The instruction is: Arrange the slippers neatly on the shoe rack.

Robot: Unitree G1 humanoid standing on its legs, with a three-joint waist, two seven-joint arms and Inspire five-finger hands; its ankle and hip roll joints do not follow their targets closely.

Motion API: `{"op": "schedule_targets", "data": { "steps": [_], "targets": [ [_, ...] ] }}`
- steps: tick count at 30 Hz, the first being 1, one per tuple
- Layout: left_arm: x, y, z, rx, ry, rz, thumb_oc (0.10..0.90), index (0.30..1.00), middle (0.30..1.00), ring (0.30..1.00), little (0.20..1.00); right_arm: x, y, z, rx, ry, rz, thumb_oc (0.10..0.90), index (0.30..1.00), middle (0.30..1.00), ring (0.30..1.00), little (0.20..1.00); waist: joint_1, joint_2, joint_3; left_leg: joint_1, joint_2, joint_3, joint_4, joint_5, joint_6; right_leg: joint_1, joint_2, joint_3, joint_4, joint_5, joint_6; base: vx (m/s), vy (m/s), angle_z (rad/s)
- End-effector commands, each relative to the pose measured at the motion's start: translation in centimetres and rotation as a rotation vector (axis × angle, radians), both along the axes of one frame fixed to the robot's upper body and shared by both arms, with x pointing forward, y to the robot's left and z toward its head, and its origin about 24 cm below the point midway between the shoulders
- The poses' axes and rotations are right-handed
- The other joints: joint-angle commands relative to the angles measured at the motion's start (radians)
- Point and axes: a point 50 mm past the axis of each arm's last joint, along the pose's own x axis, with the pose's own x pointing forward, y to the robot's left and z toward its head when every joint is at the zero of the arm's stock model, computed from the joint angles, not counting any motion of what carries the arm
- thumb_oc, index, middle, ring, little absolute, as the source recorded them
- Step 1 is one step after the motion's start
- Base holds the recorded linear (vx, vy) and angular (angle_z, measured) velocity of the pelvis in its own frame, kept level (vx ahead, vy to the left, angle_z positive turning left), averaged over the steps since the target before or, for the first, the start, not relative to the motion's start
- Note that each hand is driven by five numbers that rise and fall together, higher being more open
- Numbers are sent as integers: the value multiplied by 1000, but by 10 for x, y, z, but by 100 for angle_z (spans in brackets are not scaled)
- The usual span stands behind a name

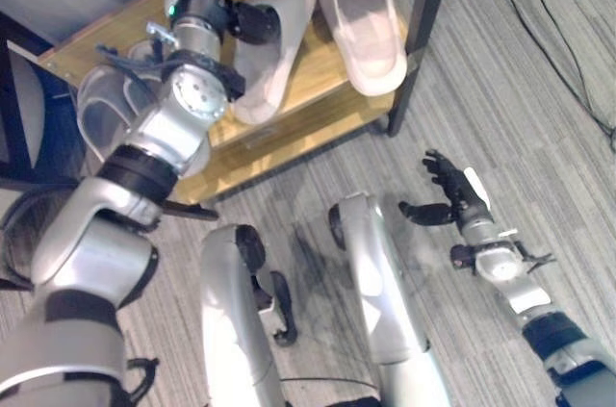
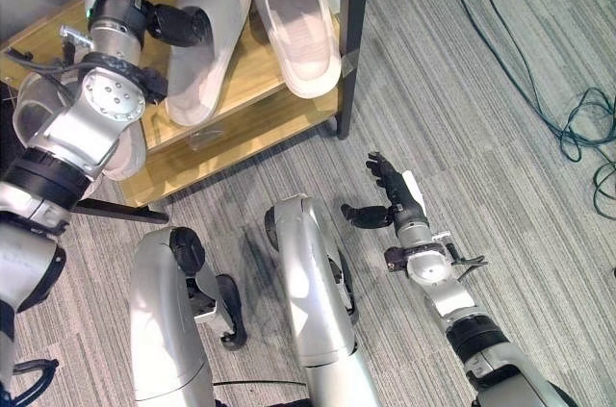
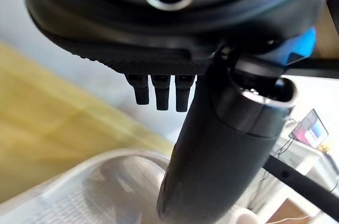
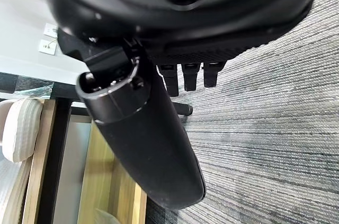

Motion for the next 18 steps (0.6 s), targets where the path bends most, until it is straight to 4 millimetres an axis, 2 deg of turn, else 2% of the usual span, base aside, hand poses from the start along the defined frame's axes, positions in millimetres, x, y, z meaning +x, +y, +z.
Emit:
{"op": "schedule_targets", "data": {
  "steps": [1, 5, 9, 13, 18],
  "targets": [
    [-31, 6, 61, -102, -244, -133, 800, 900, 900, 900, 900, 10, 18, 61, 13, -267, 94, 800, 900, 900, 900, 900, 54, -15, -38, -23, -79, -46, -34, -59, 61, 46, -31, 8, -22, -48, -137, 0, 0, 0],
    [-34, 6, 52, -154, -216, -203, 800, 900, 900, 900, 900, 9, 17, 61, 12, -266, 86, 800, 900, 900, 900, 900, 60, -17, -38, -23, -78, -44, -36, -59, 56, 46, -34, 18, -23, -45, -139, 0, 0, 0],
    [-39, 7, 53, -159, -229, -229, 800, 900, 900, 900, 900, 8, 16, 63, 1, -273, 89, 800, 900, 900, 900, 900, 55, -32, -38, -23, -80, -26, -51, -58, 57, 46, -40, 40, -26, -51, -140, -12, -7, 12],
    [-39, 3, 43, -253, -207, -291, 800, 900, 900, 900, 900, 7, 18, 58, -7, -259, 86, 800, 900, 900, 900, 900, 55, -47, -38, -23, -83, -12, -58, -55, 57, 46, -44, 59, -22, -51, -139, -14, -3, 12],
    [-51, 8, 28, -366, -198, -377, 800, 900, 900, 900, 900, 4, 17, 54, -26, -250, 78, 800, 900, 900, 900, 900, 68, -43, -38, -23, -83, -10, -51, -63, 58, 46, -43, 61, -21, -50, -140, 1, 10, 5]
  ]
}}
